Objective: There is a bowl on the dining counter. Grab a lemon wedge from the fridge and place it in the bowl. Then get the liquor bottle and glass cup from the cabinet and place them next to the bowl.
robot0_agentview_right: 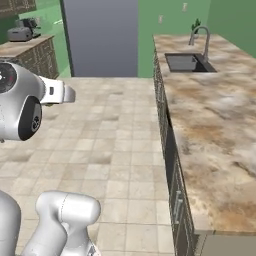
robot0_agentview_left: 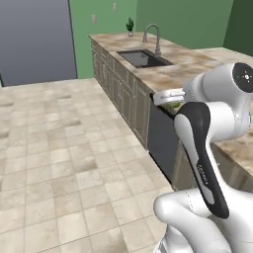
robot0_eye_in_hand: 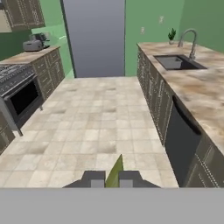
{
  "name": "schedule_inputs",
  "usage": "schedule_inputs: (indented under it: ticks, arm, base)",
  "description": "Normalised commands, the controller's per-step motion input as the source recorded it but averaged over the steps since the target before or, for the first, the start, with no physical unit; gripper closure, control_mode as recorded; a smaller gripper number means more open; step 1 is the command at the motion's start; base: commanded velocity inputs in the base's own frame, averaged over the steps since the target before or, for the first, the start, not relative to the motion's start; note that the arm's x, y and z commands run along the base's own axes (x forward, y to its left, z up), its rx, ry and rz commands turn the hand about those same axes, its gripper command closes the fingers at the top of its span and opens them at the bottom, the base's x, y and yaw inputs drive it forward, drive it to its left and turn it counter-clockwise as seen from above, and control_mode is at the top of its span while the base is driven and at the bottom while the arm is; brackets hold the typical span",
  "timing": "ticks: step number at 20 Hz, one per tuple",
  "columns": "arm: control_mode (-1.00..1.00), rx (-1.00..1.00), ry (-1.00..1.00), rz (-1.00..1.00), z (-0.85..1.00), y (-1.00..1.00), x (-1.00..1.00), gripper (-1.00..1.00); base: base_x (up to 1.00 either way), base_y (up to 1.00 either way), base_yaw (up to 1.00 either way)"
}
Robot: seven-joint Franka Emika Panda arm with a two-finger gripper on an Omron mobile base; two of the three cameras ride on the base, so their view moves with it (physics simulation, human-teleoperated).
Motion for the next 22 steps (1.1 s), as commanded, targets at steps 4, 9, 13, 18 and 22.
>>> schedule_inputs:
  ticks: [4,9,13,18,22]
  arm:
    - [1.00,0.00,0.00,0.00,0.00,0.00,0.00,1.00]
    - [1.00,0.00,0.00,0.00,0.00,0.00,0.00,1.00]
    - [1.00,0.00,0.00,0.00,0.00,0.00,0.00,1.00]
    - [1.00,0.00,0.00,0.00,0.00,0.00,0.00,1.00]
    - [1.00,0.00,0.00,0.00,0.00,0.00,0.00,1.00]
  base:
    - [-1.00,-0.04,-0.28]
    - [-1.00,-0.13,-0.28]
    - [-0.90,-0.58,-0.22]
    - [-0.20,-1.00,-0.11]
    - [0.00,-1.00,-0.04]
